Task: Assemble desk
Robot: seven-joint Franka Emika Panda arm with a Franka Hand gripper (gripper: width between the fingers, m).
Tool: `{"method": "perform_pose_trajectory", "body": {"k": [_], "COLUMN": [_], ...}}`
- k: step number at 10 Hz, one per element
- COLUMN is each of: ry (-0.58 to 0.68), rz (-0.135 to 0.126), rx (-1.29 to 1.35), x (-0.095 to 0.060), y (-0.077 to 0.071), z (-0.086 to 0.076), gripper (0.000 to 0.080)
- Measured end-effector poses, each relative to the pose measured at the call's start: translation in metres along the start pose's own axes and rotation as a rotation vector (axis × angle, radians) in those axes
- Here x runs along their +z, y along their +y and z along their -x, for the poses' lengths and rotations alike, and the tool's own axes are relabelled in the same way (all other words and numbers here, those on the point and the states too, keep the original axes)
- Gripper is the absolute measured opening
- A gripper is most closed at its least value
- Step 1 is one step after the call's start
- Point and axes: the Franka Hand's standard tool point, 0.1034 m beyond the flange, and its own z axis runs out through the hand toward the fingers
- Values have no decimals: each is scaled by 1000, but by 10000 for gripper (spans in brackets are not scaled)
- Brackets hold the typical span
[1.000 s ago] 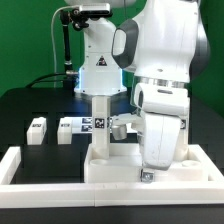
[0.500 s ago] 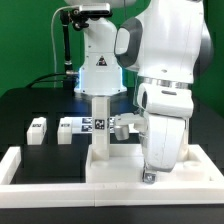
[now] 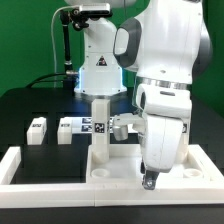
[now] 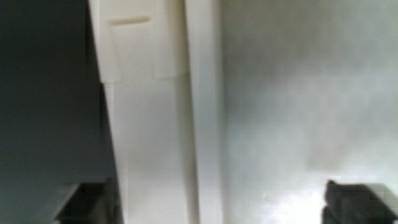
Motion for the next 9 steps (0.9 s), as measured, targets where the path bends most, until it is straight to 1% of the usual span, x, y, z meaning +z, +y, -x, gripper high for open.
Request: {"method": "perform_pose_trajectory", "body": {"k": [1, 2, 3, 8, 9], "ry": [0, 0, 0, -1, -5], "rz": [0, 0, -1, 1, 3], "rx": [0, 1, 1, 4, 18], "x": [0, 0, 0, 0, -14], "y": [0, 0, 0, 1, 6], "z": [0, 0, 1, 2, 6], "gripper": [620, 645, 648, 649, 649]}}
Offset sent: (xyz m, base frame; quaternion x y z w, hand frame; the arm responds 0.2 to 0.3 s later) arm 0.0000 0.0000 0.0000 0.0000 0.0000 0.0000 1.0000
